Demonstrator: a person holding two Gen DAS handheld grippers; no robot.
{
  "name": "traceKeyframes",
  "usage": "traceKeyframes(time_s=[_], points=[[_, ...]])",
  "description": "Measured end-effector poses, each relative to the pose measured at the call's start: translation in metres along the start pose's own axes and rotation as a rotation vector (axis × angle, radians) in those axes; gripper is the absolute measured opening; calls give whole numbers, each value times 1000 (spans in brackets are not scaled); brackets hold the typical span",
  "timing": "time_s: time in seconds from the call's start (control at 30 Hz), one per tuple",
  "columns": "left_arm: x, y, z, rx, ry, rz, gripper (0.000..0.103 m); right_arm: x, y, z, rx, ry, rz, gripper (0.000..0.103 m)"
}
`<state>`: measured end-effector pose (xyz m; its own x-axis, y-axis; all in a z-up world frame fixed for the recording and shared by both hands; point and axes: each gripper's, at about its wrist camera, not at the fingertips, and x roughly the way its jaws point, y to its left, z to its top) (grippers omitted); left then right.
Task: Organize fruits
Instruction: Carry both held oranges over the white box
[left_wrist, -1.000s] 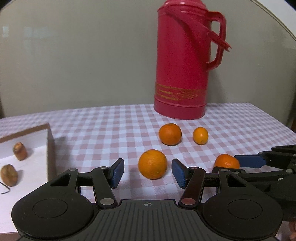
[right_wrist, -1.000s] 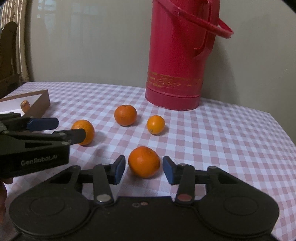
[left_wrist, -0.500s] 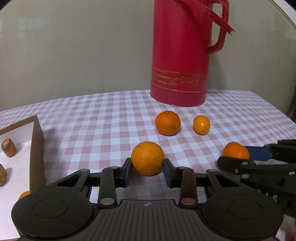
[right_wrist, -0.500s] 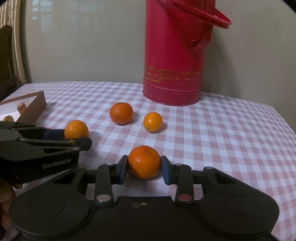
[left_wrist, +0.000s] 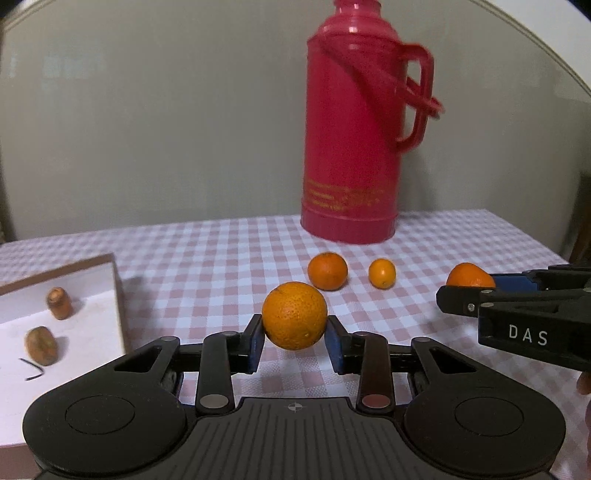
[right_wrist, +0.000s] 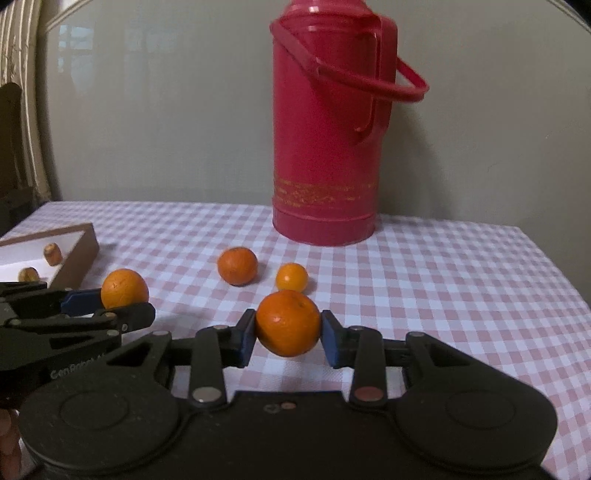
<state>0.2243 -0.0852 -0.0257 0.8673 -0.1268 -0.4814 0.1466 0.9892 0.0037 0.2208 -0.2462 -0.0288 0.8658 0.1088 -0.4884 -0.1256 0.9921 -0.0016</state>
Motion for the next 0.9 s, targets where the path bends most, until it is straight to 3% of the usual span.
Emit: traceKeyframes(time_s=[0.5,0.9], points=[[-94,20,-23,-29,-116,54,36,-69,37,-16,-34,-79,64,28],[-137,36,-49,-13,-139,91,36,-103,64,-30,-91,-107,135,28]])
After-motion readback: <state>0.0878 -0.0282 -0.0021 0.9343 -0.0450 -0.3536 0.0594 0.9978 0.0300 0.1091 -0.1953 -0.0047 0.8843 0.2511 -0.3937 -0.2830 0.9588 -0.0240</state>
